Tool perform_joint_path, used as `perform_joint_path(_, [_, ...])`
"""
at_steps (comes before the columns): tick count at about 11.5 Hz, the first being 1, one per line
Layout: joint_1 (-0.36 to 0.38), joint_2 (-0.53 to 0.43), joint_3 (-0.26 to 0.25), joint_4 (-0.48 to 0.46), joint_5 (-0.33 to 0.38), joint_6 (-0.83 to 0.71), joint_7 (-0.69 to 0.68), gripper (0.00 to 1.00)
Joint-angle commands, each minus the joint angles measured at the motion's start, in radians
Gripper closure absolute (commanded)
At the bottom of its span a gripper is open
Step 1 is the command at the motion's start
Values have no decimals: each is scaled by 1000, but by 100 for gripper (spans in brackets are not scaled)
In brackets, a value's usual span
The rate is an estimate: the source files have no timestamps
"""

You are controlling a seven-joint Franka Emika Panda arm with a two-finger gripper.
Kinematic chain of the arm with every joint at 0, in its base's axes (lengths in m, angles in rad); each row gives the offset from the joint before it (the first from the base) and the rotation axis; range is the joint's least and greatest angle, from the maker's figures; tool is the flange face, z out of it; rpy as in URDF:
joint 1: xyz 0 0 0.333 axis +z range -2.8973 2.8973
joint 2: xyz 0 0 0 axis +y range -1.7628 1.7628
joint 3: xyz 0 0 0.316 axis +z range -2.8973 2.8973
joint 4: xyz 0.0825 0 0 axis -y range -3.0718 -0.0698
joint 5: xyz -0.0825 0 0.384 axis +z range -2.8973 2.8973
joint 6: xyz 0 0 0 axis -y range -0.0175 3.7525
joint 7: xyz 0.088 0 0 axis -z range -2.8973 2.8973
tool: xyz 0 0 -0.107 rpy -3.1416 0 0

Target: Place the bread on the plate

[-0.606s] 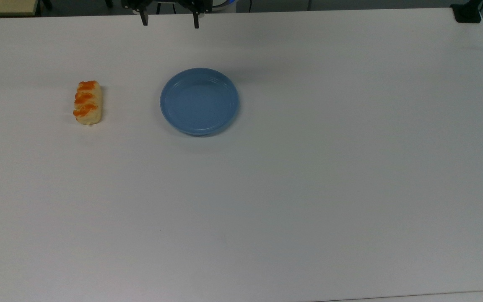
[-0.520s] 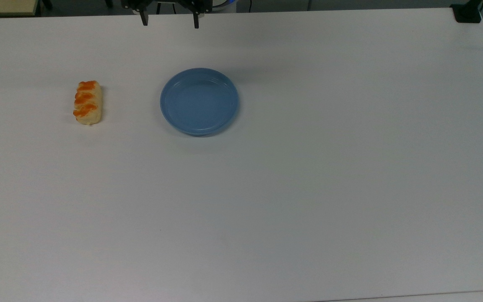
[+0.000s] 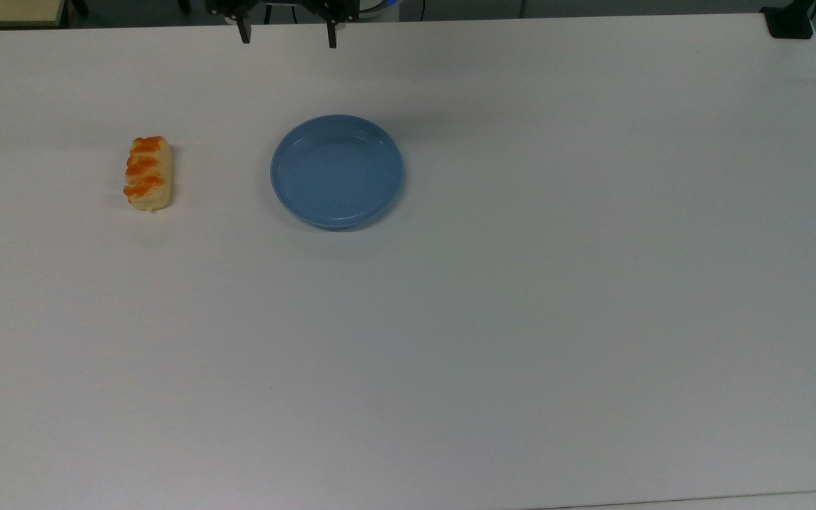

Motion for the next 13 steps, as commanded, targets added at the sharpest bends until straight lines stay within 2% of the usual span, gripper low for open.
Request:
perform_joint_path(1, [9, -8, -2, -6, 4, -16, 23, 0])
perform_joint_path(9, [0, 3, -5, -16, -17, -2, 2, 0])
perform_joint_path(10, [-1, 26, -26, -32, -37, 27, -32, 0])
perform_joint_path(13, [2, 51, -185, -137, -49, 200, -150, 0])
